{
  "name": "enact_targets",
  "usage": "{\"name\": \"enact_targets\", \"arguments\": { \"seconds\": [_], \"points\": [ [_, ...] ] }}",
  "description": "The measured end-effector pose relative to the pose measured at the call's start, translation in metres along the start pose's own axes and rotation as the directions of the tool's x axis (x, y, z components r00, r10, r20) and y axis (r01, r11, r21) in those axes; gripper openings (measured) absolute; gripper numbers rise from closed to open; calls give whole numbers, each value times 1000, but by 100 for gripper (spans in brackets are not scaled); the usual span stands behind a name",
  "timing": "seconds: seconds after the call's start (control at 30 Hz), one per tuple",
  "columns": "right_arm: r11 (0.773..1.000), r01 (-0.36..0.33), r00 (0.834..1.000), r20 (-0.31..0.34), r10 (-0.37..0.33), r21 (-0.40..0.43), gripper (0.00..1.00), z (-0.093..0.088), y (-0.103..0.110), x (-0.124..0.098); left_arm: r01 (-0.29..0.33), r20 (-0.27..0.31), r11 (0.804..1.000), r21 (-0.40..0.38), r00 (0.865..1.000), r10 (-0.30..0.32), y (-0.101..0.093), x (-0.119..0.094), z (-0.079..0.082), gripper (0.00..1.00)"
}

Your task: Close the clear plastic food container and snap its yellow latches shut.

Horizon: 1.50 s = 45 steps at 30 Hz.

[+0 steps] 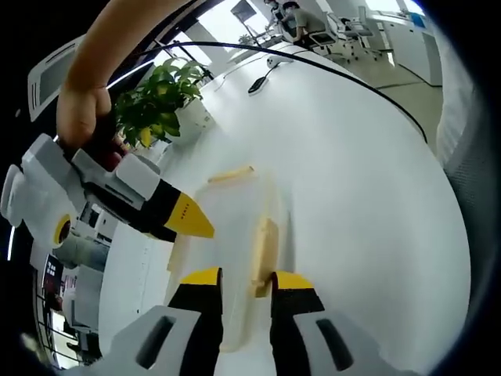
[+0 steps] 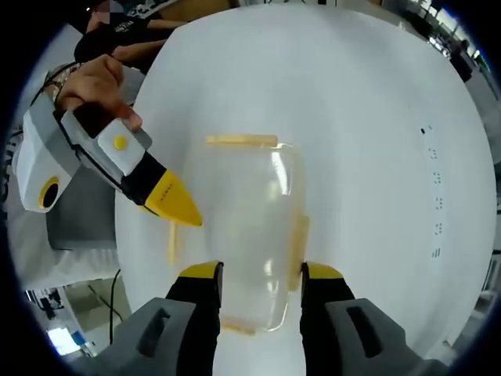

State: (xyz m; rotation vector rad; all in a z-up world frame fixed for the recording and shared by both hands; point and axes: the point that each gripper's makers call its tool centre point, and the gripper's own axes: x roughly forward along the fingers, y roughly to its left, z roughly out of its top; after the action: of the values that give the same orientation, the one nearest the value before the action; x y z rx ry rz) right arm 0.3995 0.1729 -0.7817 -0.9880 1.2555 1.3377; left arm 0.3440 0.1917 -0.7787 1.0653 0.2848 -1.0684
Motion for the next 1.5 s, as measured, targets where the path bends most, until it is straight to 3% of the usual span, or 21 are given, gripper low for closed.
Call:
{"name": "enact_targets", "arguments": {
  "seconds": [0.27,0.33,0.6,0.77,0.97,1.0,1.03,1.13,1.33,1.5],
  "points": [
    [1000,-4,1000,-8,4,-1,36,-1,2,1,-51,-1,999,2,999,51,0,-1,0,11],
    [1000,-2,1000,-12,2,1,36,0,2,2,-72,4,997,39,997,72,1,-1,4,12],
    [1000,-6,1000,-27,6,-7,36,2,-1,5,-51,5,998,21,999,51,1,0,0,13],
    [999,-40,999,-4,40,-7,36,1,-2,5,-56,-3,998,23,998,56,0,0,0,13],
    [996,-90,996,-27,90,-6,36,3,-4,8,-49,0,999,16,999,49,0,1,-1,14],
    [986,-167,986,-12,167,-23,35,8,7,10,-46,4,999,18,999,46,0,0,0,14],
    [988,-153,987,-45,152,-12,35,3,3,6,-33,16,999,-3,999,33,-3,-1,3,14],
    [981,-192,981,-47,191,-32,36,3,3,5,-35,14,999,30,999,35,-7,-1,4,14],
    [981,-188,981,-62,186,-37,37,2,1,0,-41,13,999,11,999,41,-5,-1,4,15],
    [989,-143,990,-13,142,-49,37,-1,1,-2,-43,16,999,-1,999,43,-4,-1,4,16]
  ]
}}
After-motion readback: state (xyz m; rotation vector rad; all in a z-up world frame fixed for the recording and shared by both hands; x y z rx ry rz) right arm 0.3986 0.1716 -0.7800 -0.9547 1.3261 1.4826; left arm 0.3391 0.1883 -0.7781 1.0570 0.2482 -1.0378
